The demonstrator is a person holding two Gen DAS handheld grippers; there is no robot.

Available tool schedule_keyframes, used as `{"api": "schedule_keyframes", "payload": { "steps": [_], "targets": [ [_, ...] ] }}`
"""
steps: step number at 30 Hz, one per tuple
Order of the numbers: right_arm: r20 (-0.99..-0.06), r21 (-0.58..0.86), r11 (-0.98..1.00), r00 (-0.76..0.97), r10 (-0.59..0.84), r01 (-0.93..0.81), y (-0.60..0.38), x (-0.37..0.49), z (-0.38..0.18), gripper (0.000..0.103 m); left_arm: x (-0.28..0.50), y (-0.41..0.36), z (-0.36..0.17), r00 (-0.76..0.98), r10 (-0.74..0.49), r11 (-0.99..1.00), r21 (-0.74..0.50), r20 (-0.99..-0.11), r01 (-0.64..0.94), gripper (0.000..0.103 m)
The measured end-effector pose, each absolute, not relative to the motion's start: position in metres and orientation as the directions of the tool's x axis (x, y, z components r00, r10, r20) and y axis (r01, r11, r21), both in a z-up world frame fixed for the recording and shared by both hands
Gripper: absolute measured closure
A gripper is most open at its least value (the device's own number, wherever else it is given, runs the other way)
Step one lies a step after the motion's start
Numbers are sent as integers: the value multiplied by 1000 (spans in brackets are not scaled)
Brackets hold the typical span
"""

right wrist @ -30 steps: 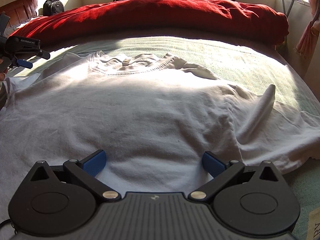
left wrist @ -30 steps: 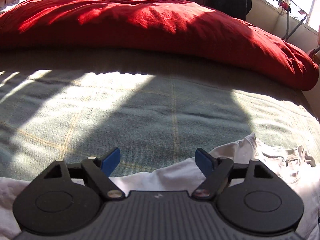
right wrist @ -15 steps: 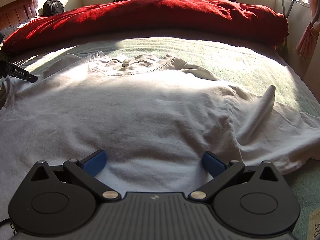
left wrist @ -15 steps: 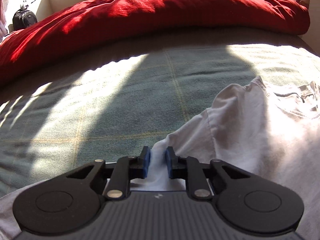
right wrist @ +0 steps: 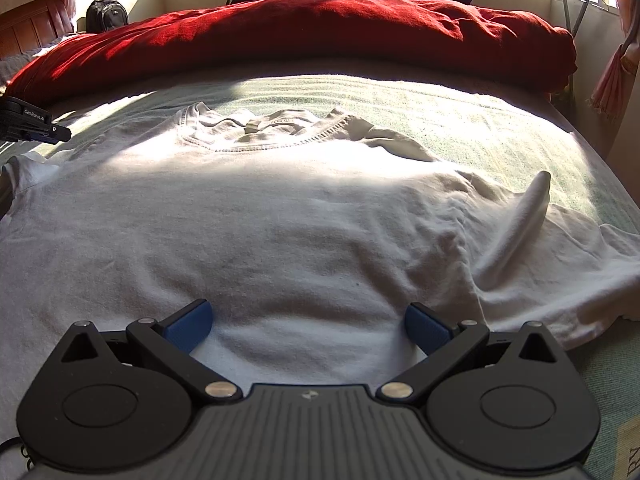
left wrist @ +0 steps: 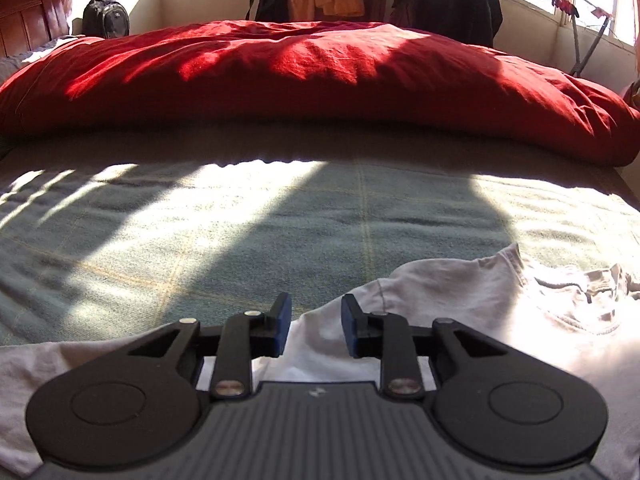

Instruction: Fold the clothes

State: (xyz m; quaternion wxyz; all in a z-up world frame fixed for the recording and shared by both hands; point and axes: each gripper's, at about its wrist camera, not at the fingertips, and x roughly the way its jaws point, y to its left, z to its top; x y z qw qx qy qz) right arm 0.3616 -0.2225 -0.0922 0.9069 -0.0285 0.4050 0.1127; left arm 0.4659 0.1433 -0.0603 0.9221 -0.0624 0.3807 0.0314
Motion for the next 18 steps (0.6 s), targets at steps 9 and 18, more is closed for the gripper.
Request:
{"api": "schedule_keyframes", "payload": {
  "steps": [9, 18],
  "targets": [
    [-739, 39, 973, 649, 181, -226, -223, 361, -92, 0, 516, 99, -96, 637, -169, 968, -250, -752, -37, 36],
    [-741, 42, 972, 646, 185, -230, -223, 361, -91, 0, 521, 71, -67, 659, -115, 980, -192, -743, -45, 33]
  ]
}}
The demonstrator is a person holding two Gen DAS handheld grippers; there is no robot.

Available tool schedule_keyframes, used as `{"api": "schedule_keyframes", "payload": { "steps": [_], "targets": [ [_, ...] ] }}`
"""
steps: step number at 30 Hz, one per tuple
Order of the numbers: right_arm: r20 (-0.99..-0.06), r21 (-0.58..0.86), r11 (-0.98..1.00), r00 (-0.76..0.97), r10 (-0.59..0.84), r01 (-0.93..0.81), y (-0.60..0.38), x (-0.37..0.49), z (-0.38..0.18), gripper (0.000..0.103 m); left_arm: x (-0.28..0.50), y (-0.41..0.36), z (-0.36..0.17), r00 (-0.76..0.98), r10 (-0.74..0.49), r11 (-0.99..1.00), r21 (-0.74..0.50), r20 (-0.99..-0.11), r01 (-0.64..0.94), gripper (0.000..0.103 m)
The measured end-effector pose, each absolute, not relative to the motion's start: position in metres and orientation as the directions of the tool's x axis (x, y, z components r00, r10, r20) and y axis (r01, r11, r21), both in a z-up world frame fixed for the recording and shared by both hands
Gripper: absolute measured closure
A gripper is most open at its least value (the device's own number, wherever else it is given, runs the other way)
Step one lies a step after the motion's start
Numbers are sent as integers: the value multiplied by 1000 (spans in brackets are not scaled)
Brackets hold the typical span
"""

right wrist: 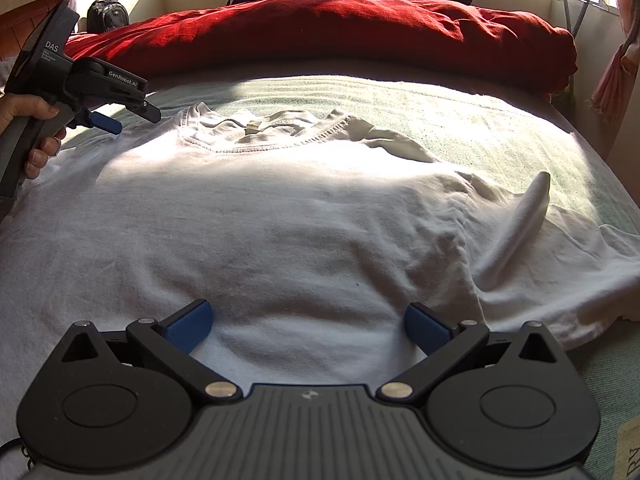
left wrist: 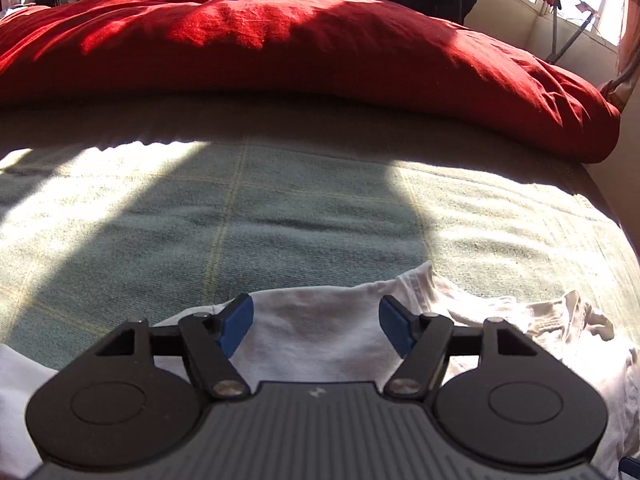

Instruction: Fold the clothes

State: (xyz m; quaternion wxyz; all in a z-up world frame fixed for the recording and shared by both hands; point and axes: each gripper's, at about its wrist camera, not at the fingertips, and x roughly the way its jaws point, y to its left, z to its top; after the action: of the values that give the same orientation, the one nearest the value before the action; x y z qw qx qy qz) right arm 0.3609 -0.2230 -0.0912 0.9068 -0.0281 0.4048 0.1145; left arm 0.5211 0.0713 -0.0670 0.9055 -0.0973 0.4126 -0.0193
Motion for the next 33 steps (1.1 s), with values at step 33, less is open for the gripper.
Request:
{"api": "schedule_keyframes", "payload": {
  "steps": [33],
  "targets": [
    [-693, 149, 948, 654, 304, -283, -221, 335, -48, 0, 423, 69, -9, 595, -191, 973, -232, -781, 7, 8]
  ]
}}
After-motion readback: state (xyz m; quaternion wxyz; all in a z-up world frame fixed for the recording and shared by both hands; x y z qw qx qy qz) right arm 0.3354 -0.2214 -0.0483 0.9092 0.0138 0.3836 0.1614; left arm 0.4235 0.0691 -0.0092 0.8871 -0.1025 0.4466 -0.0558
